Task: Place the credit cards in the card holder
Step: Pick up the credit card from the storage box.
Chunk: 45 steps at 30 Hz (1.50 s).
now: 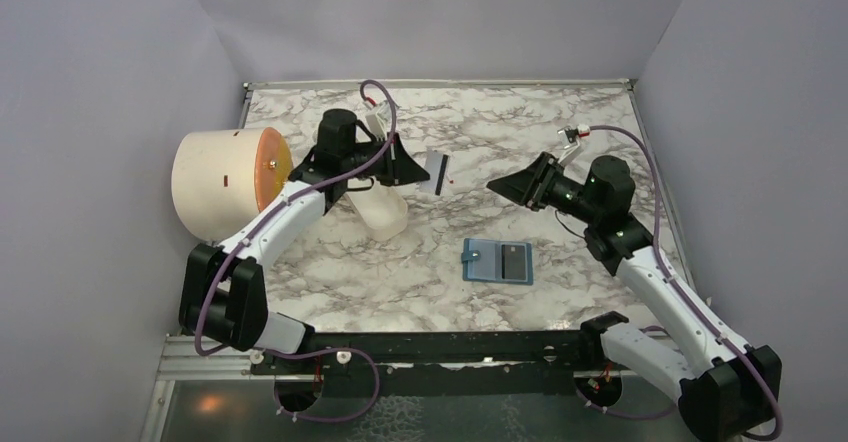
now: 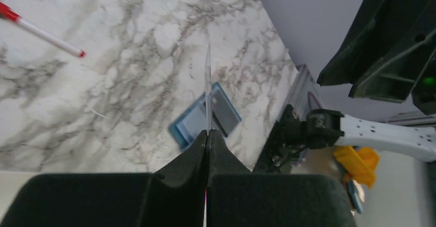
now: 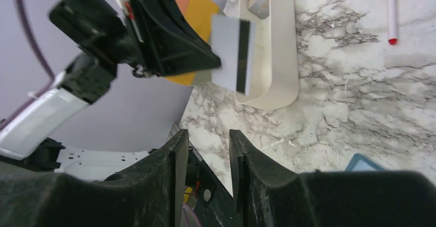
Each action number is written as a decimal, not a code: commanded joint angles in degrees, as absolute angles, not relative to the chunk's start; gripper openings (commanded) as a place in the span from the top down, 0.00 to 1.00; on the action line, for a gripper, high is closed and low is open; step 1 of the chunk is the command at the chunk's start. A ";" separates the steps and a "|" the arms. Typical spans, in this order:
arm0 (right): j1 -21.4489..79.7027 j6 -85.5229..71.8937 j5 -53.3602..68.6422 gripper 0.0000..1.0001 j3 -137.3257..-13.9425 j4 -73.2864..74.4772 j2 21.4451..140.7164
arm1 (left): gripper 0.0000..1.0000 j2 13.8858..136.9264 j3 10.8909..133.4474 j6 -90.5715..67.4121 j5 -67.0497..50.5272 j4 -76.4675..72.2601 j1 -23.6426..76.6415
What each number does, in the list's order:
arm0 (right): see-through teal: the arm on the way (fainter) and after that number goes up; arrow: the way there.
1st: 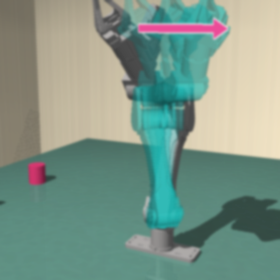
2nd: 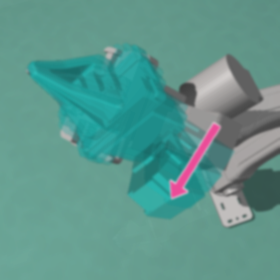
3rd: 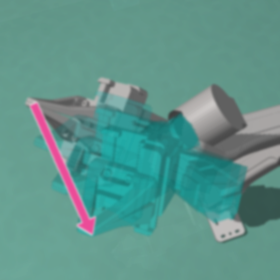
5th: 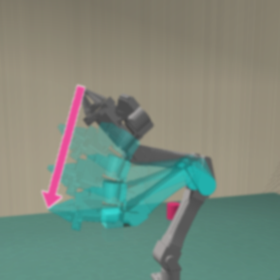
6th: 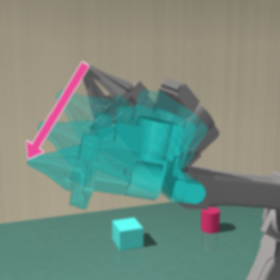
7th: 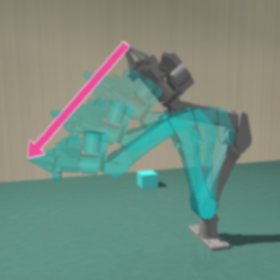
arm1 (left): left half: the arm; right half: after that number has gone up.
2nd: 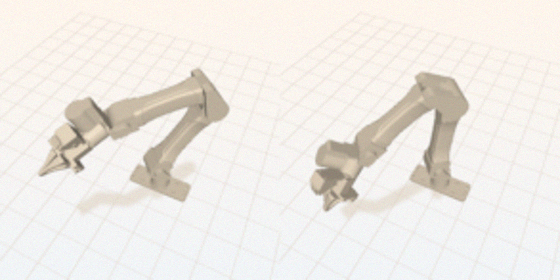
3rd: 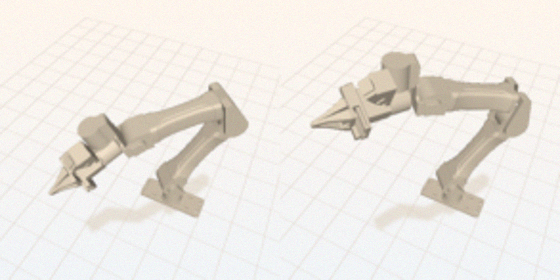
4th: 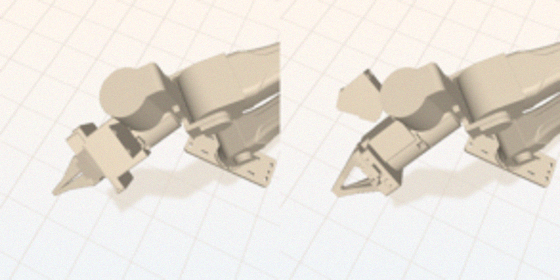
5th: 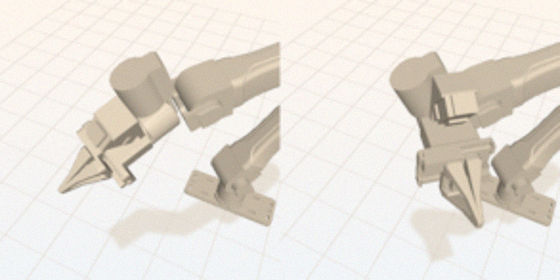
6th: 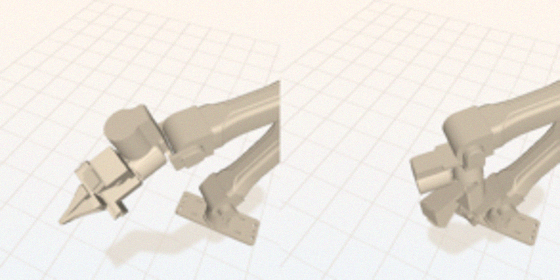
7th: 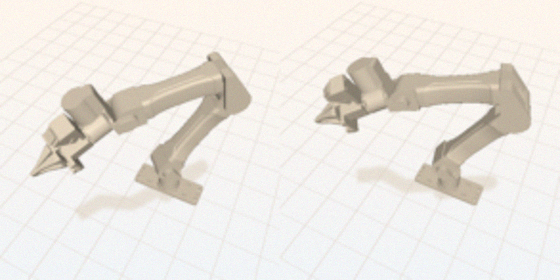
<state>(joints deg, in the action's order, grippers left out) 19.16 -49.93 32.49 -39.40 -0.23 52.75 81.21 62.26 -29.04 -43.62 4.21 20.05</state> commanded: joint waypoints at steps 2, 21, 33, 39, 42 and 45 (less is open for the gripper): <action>19.60 -55.16 35.47 0.63 -41.28 -6.31 54.56 | 1.00 80.14 52.48 -49.35 -53.76 -18.00 24.05; 19.60 -51.45 32.59 0.52 -39.78 3.77 56.60 | 1.00 82.29 52.29 -52.35 -48.31 -18.81 34.28; 19.60 -54.50 35.80 0.71 -35.59 -1.40 57.03 | 1.00 82.12 50.94 -53.47 -47.21 -20.24 34.37; 19.58 -56.11 36.60 0.93 -32.79 -5.52 55.56 | 0.95 82.30 49.06 -53.85 -46.27 -20.22 34.35; 19.60 -56.48 36.79 0.97 -31.81 -7.23 54.66 | 0.95 82.40 48.01 -54.05 -46.15 -20.22 34.45; 19.60 -56.47 36.72 0.99 -31.39 -8.31 53.92 | 0.94 82.22 47.31 -54.14 -45.88 -20.22 34.50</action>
<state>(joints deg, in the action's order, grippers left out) 19.20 -55.88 35.51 -32.03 -3.38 55.72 82.46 48.21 -53.76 -46.96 -18.41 34.00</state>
